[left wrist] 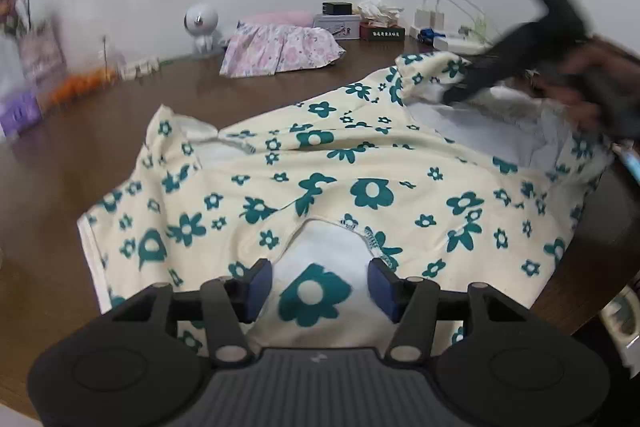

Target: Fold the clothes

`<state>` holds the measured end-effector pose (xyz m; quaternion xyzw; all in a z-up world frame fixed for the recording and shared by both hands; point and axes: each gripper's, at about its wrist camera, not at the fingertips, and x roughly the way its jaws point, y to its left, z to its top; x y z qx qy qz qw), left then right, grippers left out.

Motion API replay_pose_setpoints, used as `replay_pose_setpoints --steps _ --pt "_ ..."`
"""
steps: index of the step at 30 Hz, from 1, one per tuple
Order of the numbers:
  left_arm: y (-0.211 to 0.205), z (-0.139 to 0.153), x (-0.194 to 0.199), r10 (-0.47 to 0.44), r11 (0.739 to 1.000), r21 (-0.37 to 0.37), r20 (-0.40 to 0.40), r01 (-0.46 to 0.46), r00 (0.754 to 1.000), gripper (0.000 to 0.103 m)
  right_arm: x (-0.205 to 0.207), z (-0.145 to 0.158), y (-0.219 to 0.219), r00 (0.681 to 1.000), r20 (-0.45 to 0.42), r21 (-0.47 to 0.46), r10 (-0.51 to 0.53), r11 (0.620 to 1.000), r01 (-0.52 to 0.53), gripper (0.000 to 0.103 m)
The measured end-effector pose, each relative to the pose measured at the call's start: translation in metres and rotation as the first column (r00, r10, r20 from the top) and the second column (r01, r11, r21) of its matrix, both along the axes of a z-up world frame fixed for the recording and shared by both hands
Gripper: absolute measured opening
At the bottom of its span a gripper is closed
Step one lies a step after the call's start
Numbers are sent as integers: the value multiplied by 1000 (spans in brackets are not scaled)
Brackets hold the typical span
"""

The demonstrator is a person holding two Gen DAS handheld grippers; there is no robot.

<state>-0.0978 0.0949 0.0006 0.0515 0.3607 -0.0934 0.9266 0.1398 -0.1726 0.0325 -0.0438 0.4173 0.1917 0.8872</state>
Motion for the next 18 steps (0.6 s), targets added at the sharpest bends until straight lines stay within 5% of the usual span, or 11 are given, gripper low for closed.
replay_pose_setpoints --steps 5,8,10,14,18 --pt "10 1 -4 -2 1000 4 -1 2 1000 52 59 6 -5 955 87 41 -283 959 280 21" --pt "24 10 -6 -2 997 -75 -3 1 1000 51 46 15 -16 954 78 64 -290 956 285 51" --pt "35 20 -7 19 991 -129 17 -17 1000 48 15 25 -15 969 71 82 -236 970 230 53" --pt "37 29 8 -32 959 -282 -21 24 999 41 -62 19 -3 997 0 183 73 981 -71 54" --pt "-2 19 15 -78 975 -213 -69 61 995 39 -113 -2 4 995 -2 127 100 987 -99 53"
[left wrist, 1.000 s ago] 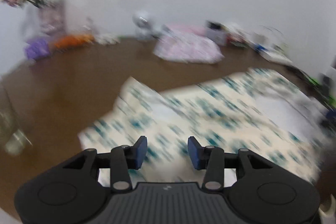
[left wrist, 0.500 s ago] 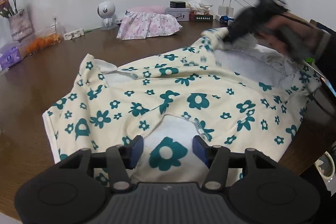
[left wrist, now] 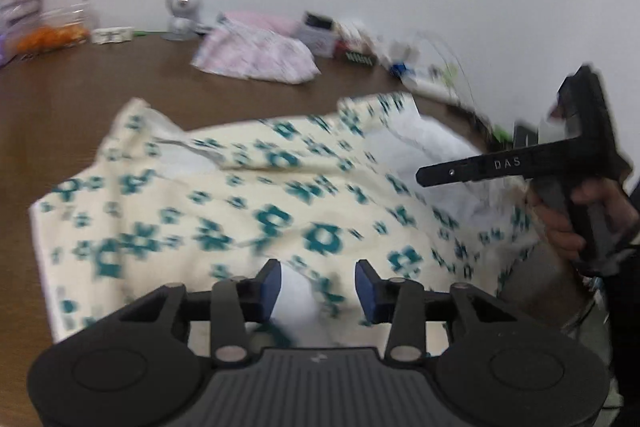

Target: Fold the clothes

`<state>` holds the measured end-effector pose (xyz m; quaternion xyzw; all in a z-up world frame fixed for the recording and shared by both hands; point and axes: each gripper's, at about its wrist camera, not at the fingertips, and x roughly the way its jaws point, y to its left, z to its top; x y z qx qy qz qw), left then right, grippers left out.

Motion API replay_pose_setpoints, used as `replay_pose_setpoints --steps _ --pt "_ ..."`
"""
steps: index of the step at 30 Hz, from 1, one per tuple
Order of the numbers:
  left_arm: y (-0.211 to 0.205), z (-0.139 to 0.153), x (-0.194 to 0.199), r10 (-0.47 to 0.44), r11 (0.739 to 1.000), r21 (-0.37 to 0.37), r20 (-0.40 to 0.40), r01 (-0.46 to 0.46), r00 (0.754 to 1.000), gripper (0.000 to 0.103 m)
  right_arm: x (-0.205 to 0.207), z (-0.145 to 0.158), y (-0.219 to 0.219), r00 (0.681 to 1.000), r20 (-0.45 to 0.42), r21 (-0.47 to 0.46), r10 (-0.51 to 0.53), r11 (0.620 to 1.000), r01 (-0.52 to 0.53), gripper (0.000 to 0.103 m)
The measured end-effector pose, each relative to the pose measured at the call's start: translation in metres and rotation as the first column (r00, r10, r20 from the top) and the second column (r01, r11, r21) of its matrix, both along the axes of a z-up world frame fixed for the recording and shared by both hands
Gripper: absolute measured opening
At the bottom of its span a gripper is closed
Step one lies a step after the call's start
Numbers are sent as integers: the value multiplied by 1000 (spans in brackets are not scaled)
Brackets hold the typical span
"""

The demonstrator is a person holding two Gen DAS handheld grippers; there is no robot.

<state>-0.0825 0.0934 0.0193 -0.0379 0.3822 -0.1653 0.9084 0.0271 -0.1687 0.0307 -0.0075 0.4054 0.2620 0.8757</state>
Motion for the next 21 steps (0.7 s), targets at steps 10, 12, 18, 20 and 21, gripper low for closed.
replay_pose_setpoints --steps 10,12,18,20,21 --pt "-27 -8 -19 1 995 102 40 -5 999 4 -34 -14 -8 999 34 -3 15 1000 -15 14" --pt "-24 0 -29 -14 998 65 40 11 999 0 -35 -13 -13 998 60 14 -8 1000 7 7" --pt "-29 4 -49 -29 995 101 44 24 999 8 -44 -3 -28 995 95 38 -32 999 29 4" --pt "-25 7 -54 -26 993 117 60 18 998 19 -49 -4 -28 995 91 35 -29 999 25 10" --pt "-23 9 -57 -24 992 125 68 15 997 29 -52 -3 -28 995 95 42 -18 999 14 15"
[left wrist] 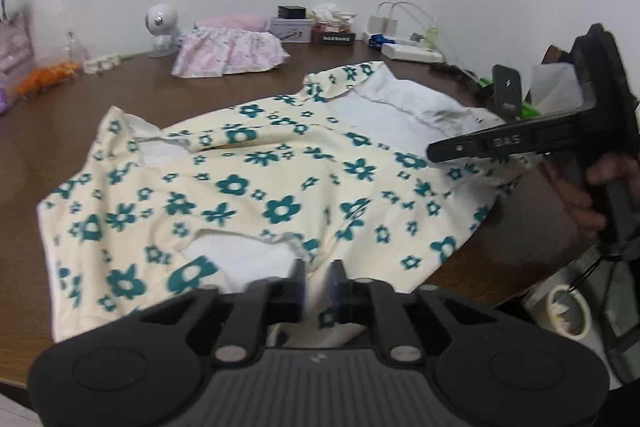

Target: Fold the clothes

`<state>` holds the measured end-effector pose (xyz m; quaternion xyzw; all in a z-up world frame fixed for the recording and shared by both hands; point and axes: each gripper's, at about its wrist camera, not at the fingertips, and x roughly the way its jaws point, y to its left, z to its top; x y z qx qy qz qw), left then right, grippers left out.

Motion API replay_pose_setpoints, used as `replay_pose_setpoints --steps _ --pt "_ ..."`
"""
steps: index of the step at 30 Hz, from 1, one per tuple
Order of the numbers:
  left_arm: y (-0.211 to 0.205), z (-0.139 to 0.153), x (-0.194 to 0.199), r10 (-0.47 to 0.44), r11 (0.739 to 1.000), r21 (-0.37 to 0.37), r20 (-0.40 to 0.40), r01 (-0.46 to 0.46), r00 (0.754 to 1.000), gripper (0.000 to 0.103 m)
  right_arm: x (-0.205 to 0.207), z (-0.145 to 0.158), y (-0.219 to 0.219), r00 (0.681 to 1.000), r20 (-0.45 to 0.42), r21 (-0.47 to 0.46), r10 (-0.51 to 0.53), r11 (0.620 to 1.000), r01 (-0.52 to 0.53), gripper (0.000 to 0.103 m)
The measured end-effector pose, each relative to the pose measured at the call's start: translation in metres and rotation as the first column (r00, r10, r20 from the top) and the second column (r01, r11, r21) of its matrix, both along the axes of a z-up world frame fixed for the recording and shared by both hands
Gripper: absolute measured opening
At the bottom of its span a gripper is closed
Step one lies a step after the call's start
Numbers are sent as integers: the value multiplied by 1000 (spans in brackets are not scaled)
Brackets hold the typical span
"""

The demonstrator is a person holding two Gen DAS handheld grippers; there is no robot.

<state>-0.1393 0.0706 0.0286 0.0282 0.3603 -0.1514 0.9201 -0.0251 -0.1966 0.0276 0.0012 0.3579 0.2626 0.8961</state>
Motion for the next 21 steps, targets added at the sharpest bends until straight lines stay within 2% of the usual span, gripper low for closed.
replay_pose_setpoints --steps 1,3,6,9,11,13,14,16,17,18,19,20,21 --pt "7 4 -2 14 1000 -8 11 -14 1000 38 -3 1 1 1000 8 9 12 1000 -12 26" --pt "24 10 -7 80 997 6 33 -80 996 42 -8 1 2 999 27 21 27 999 -27 39" --pt "39 9 -8 175 982 72 32 -177 984 47 -4 -5 7 1000 18 8 18 1000 -18 39" --pt "42 -5 -8 214 969 126 7 -213 977 47 1 -13 12 1000 -2 -12 7 1000 -7 38" --pt "38 -13 -9 201 967 162 0 -198 980 46 0 -18 13 1000 -5 -27 0 1000 0 37" --pt "33 -18 -11 168 966 198 -3 -164 986 28 -6 -19 13 1000 4 -45 -7 999 7 34" --pt "36 -17 -11 166 968 192 -1 -163 986 24 -9 -19 13 1000 8 -57 -5 998 6 34" --pt "45 -12 -12 163 971 175 3 -161 987 25 -16 -17 14 1000 12 -85 1 996 0 34" --pt "54 -6 -14 179 973 142 14 -179 984 25 -18 -13 12 1000 18 -85 0 996 2 34" --pt "62 0 -17 199 974 106 41 -202 979 28 -22 -5 6 999 40 -68 -6 998 9 34" --pt "69 5 -22 210 973 84 64 -215 976 46 -26 3 -3 997 72 -48 -22 999 26 39" --pt "72 6 -26 204 974 80 73 -210 976 60 -29 11 -13 993 103 -37 -51 998 55 42" --pt "68 4 -28 182 977 103 70 -188 981 75 -32 18 -23 988 131 -28 -84 996 89 45"
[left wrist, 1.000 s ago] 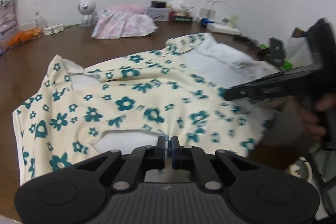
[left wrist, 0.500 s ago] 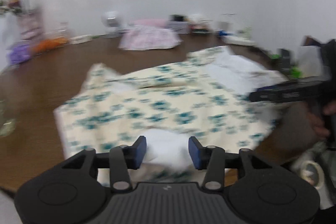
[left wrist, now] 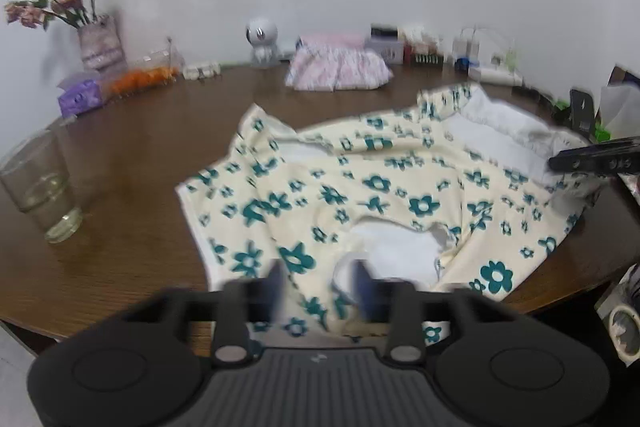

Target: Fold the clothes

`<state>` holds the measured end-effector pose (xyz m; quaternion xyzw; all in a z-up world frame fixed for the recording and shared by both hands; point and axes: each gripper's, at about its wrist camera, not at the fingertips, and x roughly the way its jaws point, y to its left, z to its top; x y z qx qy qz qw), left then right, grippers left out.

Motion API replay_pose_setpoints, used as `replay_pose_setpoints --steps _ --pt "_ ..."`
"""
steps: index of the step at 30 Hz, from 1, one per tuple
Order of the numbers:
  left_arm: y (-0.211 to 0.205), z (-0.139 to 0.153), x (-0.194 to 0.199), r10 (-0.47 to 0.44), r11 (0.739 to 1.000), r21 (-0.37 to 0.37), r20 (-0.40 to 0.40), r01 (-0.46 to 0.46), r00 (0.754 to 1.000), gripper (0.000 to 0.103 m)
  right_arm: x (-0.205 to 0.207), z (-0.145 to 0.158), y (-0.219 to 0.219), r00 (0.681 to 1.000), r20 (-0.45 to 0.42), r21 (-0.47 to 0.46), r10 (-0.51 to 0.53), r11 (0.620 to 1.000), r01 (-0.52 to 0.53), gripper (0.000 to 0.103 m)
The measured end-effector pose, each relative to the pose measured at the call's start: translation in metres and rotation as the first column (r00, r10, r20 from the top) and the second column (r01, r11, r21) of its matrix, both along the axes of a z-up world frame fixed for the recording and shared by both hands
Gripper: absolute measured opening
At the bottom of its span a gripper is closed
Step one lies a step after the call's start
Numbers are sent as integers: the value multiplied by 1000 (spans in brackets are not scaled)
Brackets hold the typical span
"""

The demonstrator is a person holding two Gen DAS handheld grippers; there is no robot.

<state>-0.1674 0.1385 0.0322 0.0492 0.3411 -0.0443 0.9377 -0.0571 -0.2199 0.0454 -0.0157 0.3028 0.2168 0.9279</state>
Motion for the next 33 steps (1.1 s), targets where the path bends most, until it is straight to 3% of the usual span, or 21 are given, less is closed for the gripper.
replay_pose_setpoints --steps 2,5,7,8,9,10,12,14,15,18,20,22,24,27,28,31,32,33 --pt "-10 -7 -3 -46 998 49 -18 46 999 72 -4 9 -19 996 57 -3 -67 998 68 45" --pt "-28 -17 -5 -126 988 85 -19 128 992 70 -3 9 -32 993 54 -9 -100 995 101 45" --pt "-37 -25 -4 -163 982 93 -32 165 986 48 -2 1 -27 996 35 -38 -81 996 82 45" --pt "-35 -27 -2 -159 984 77 -33 161 987 45 0 -4 -23 996 30 -63 -84 994 86 45" --pt "-32 -28 -1 -145 987 59 -37 147 989 32 2 -10 -18 995 28 -92 -94 991 96 44" --pt "-28 -27 2 -131 990 53 -43 133 990 13 6 -16 -15 993 27 -118 -114 986 117 42" --pt "-18 -24 9 -100 994 44 -60 103 993 8 13 -28 -11 984 23 -149 -176 973 177 37" --pt "-10 -22 16 -74 995 65 -51 77 996 6 15 -31 -11 980 -7 -107 -199 974 197 28" --pt "-6 -21 21 -60 994 90 -41 64 997 6 15 -31 -9 983 -33 -80 -182 981 179 21" --pt "12 -14 38 -11 986 165 -1 11 1000 7 -1 -21 -9 993 -24 -48 -113 993 112 19" --pt "30 -9 49 61 983 172 13 -62 998 13 -12 -15 -10 998 -10 -32 -66 997 65 28" --pt "40 -6 53 108 975 192 16 -109 994 18 -25 -9 -13 999 14 -24 -34 999 35 58" --pt "41 -2 48 88 982 166 34 -92 996 21 -35 -8 -24 999 25 -27 -23 999 24 66" --pt "36 1 40 33 996 79 47 -37 998 44 -39 -16 -35 999 -38 5 38 999 -38 79" --pt "33 2 40 22 998 63 46 -25 999 46 -39 -18 -33 998 -47 9 53 999 -52 80" --pt "24 1 39 -43 999 34 54 41 998 54 -39 -24 -24 996 -46 31 79 996 -78 78" --pt "20 -1 41 -62 998 32 58 60 996 56 -36 -27 -23 994 -59 51 90 995 -87 68" --pt "16 -3 42 -80 996 31 62 79 995 57 -31 -29 -21 990 -93 75 105 992 -99 29"
